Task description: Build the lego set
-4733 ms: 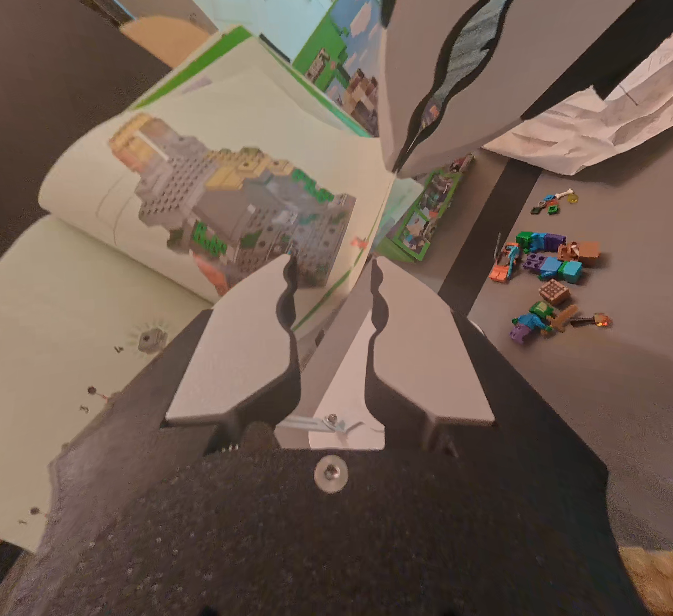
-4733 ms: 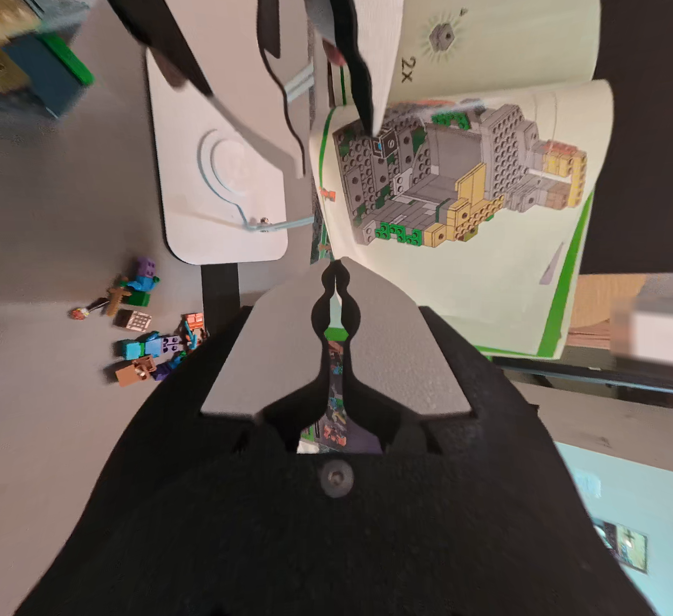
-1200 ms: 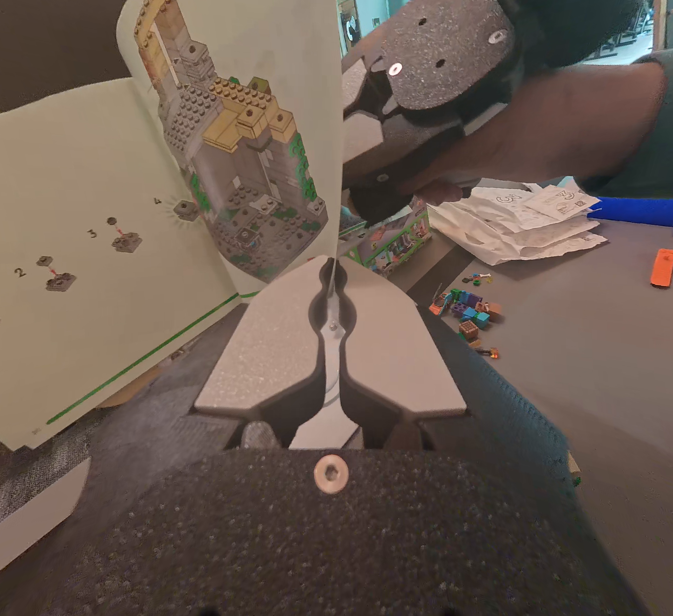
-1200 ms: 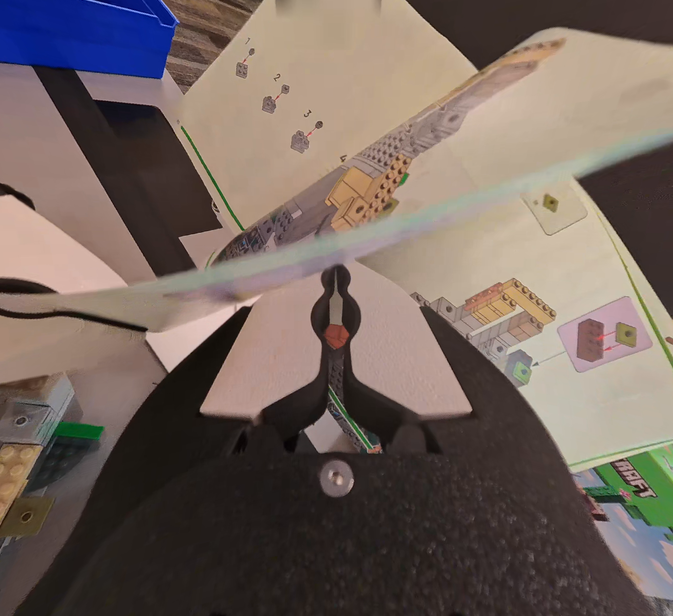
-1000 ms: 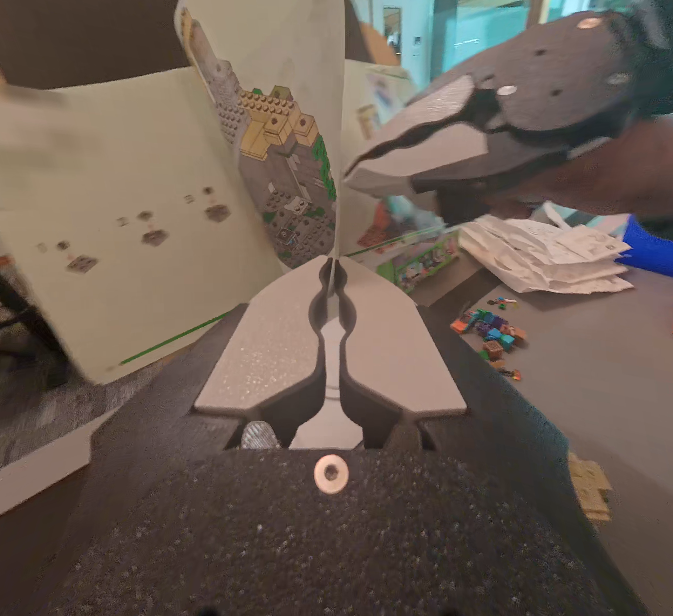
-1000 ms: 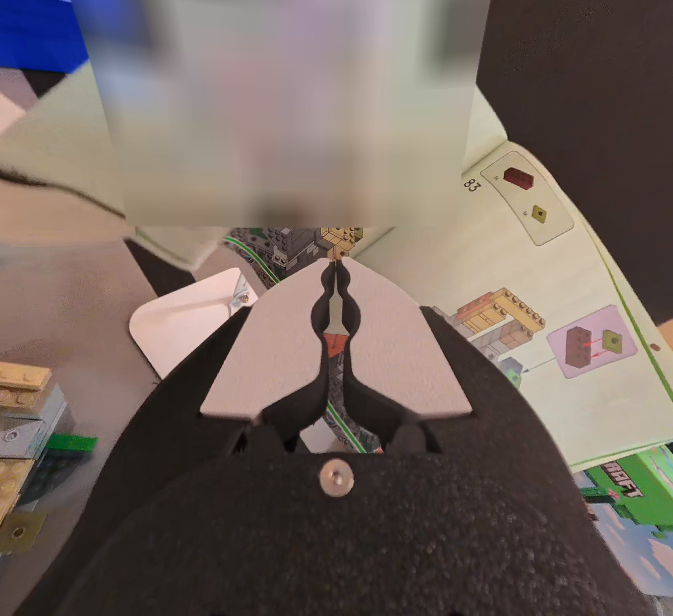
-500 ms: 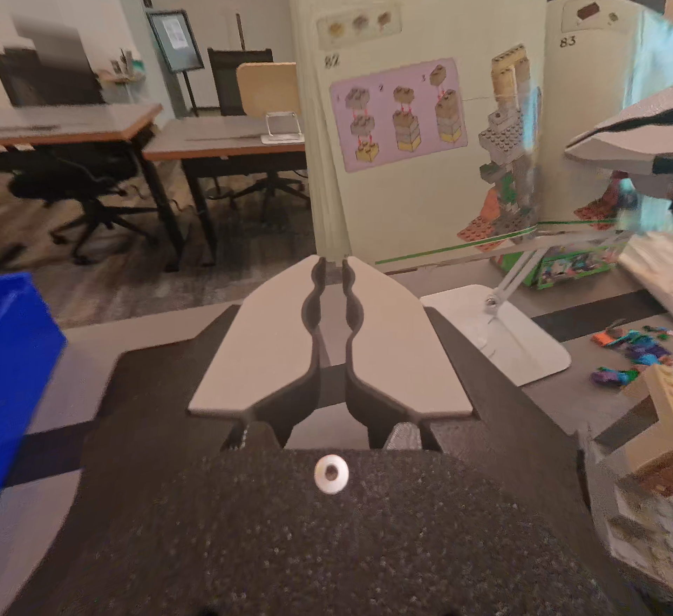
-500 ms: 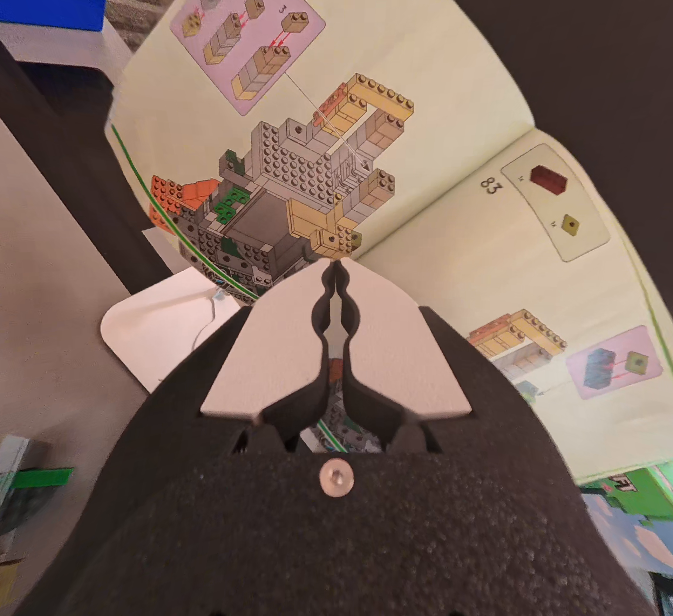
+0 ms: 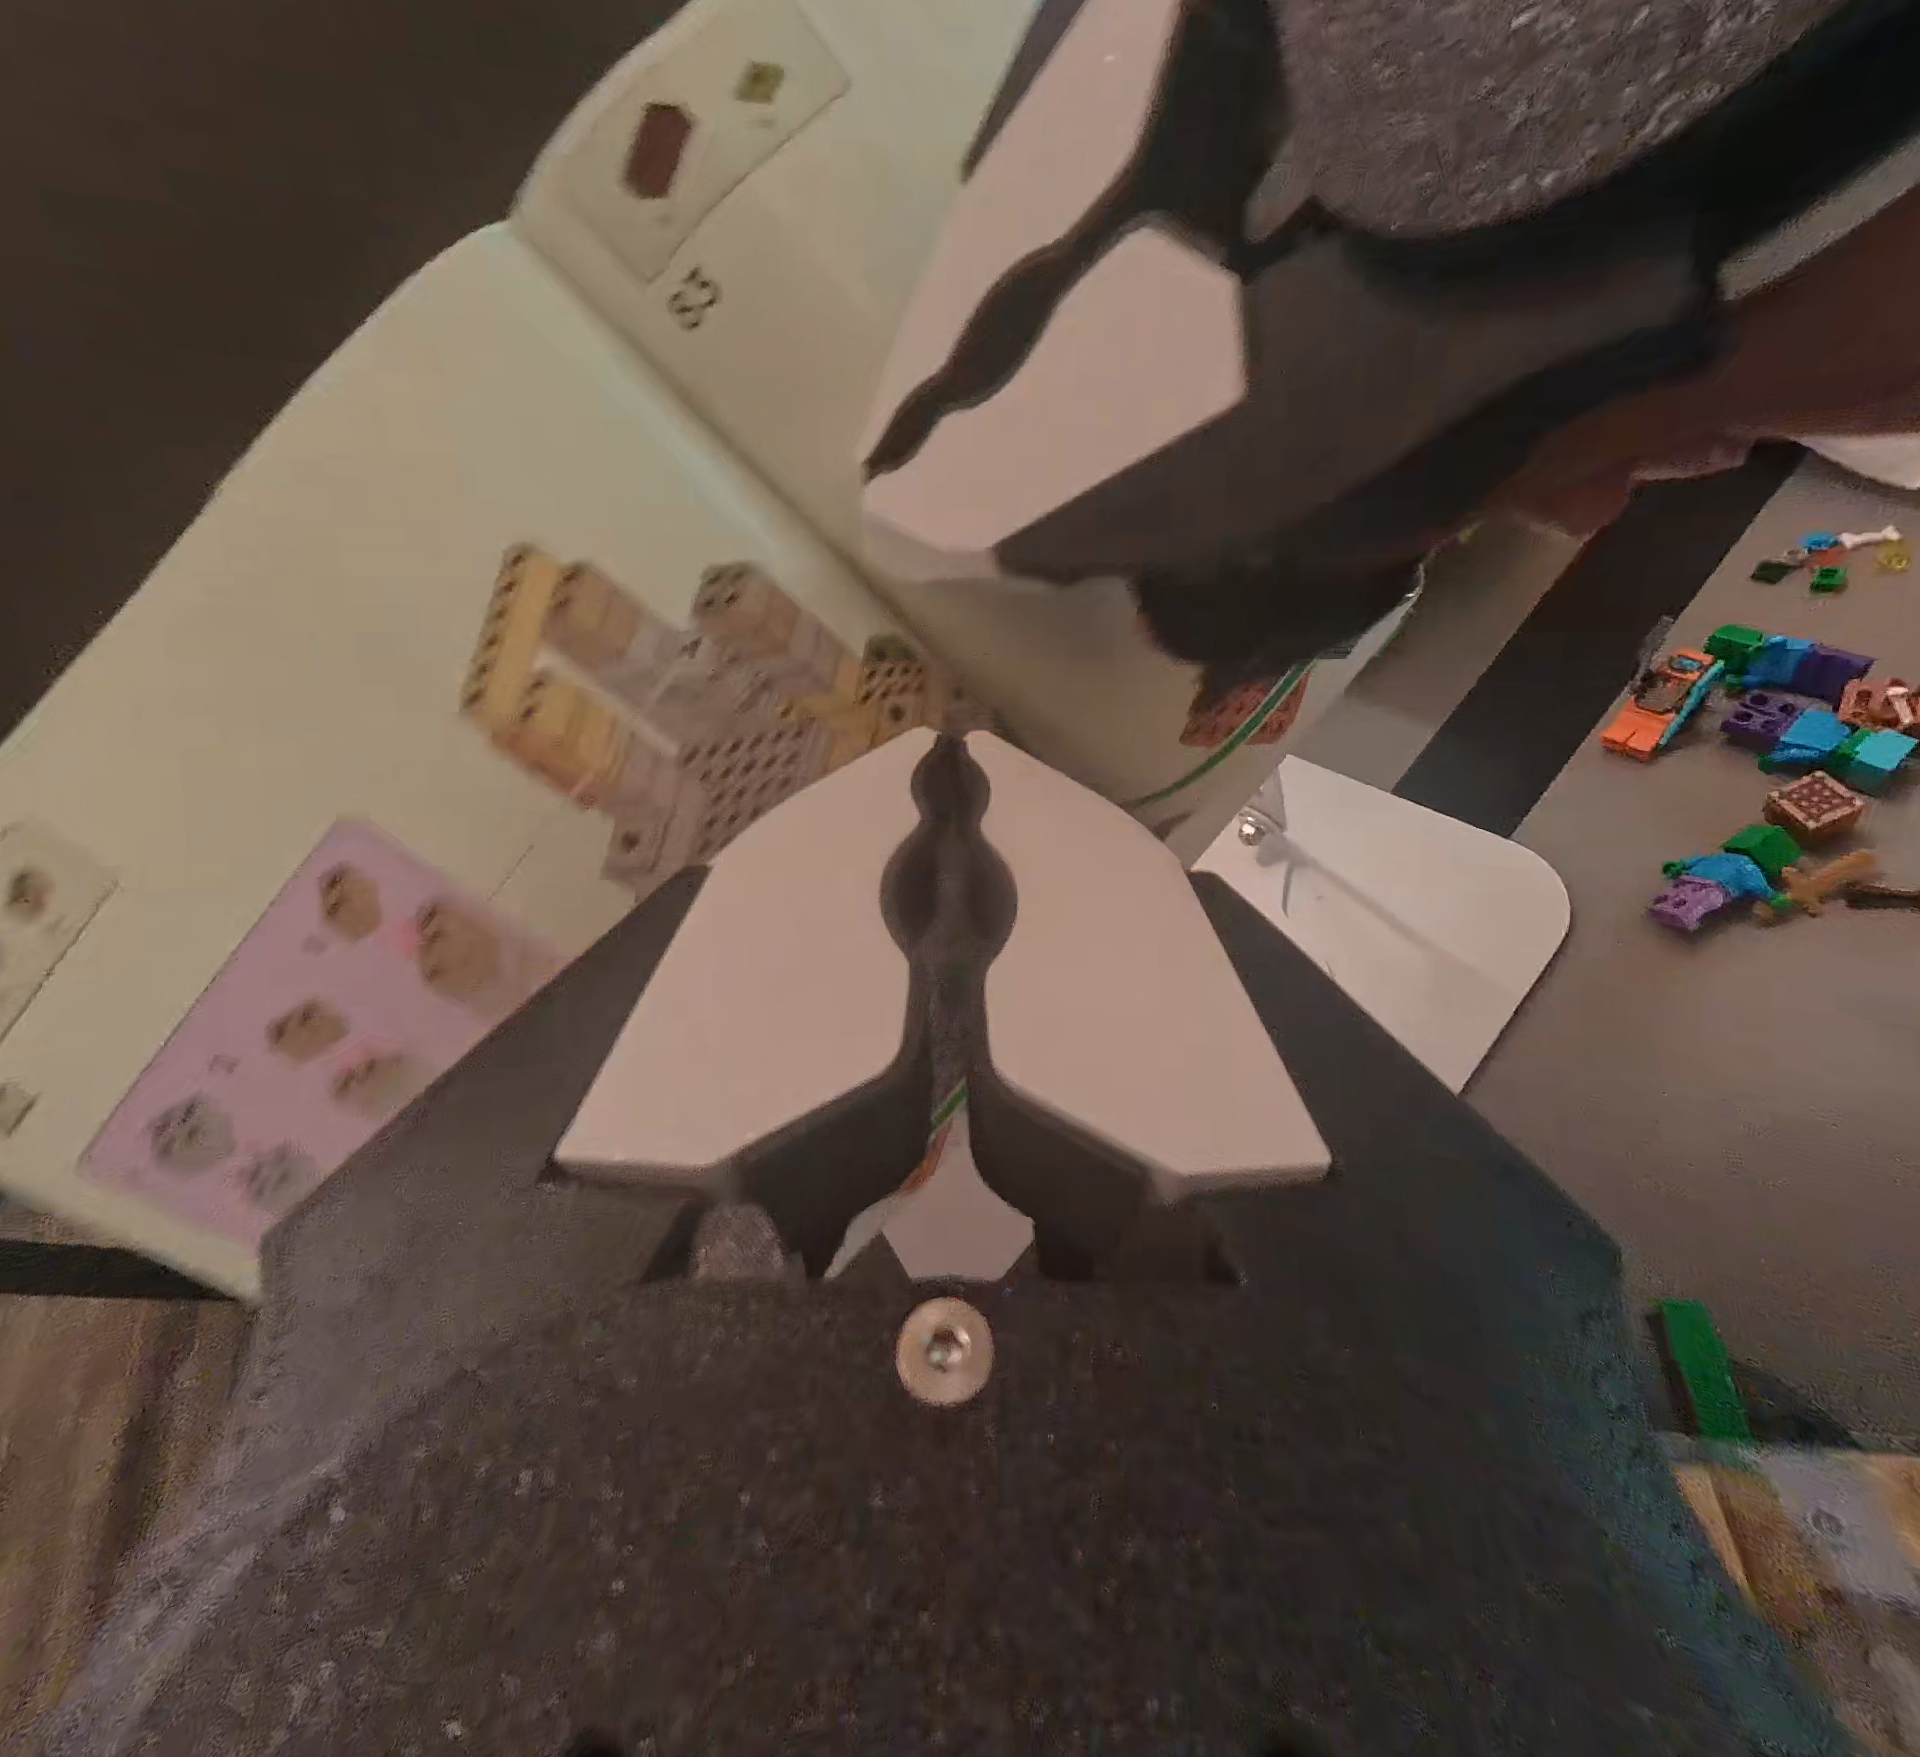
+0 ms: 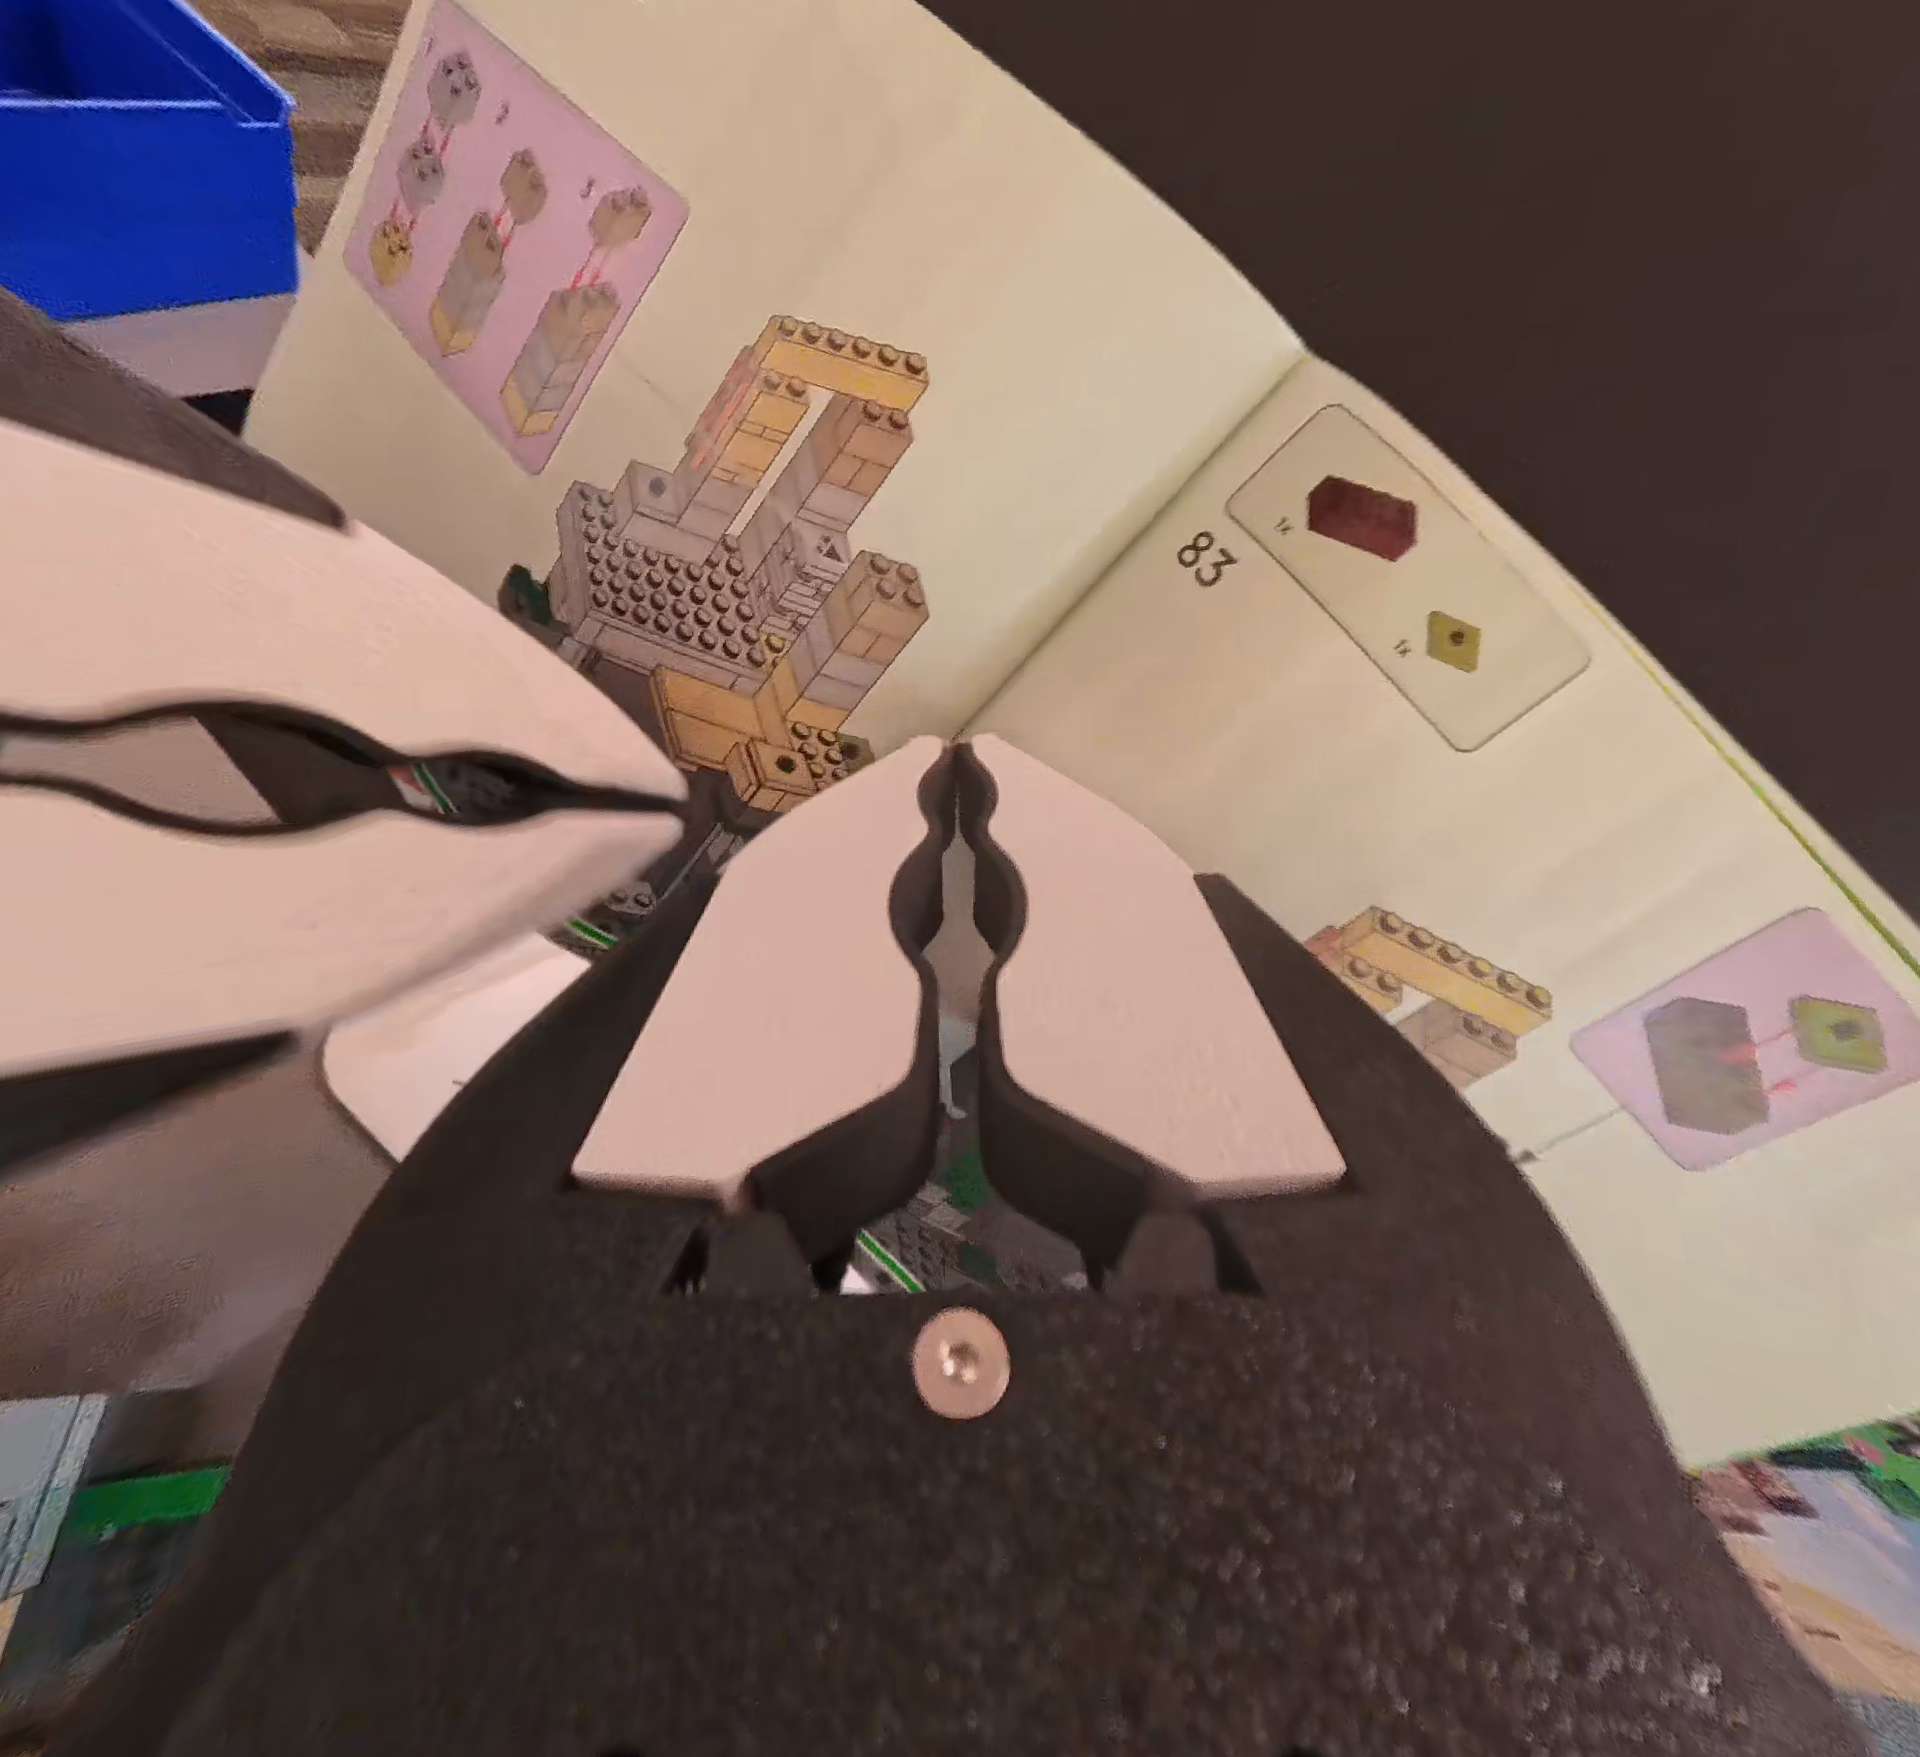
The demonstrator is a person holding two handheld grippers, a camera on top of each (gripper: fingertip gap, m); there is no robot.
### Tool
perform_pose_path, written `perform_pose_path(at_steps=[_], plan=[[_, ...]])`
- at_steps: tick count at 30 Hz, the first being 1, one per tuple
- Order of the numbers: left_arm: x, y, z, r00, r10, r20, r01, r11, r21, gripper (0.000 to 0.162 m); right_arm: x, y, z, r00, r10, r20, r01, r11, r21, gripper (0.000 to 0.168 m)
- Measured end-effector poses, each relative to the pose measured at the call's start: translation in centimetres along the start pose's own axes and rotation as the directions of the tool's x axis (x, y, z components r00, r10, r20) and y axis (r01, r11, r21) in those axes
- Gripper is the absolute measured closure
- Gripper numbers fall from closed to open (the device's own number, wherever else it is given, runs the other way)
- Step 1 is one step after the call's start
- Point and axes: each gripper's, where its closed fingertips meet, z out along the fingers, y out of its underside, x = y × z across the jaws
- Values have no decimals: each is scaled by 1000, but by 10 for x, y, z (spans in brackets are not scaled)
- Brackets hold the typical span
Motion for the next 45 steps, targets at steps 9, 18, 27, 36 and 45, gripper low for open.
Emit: perform_pose_path(at_steps=[9, 18, 27, 36, 45], plan=[[22, 32, 37, 994, 55, -97, -68, 988, -141, 162, -22, 40, 13, 992, -67, 109, 76, 994, -80, 168], [18, 62, 26, 996, 22, -92, -41, 977, -211, 162, -36, 75, 7, 953, -184, 242, 244, 938, -247, 168], [-29, 101, -3, 998, -60, 16, 62, 965, -256, 162, 16, 123, -32, 976, -146, 159, 193, 920, -340, 168], [-51, 123, -22, 983, -127, 130, 155, 958, -239, 162, 53, 156, -57, 993, -117, -10, 109, 949, -294, 168], [-30, 89, -78, 952, -246, 180, 248, 969, 11, 162, 30, 112, -121, 978, -6, -208, 7, 1000, 5, 168]])
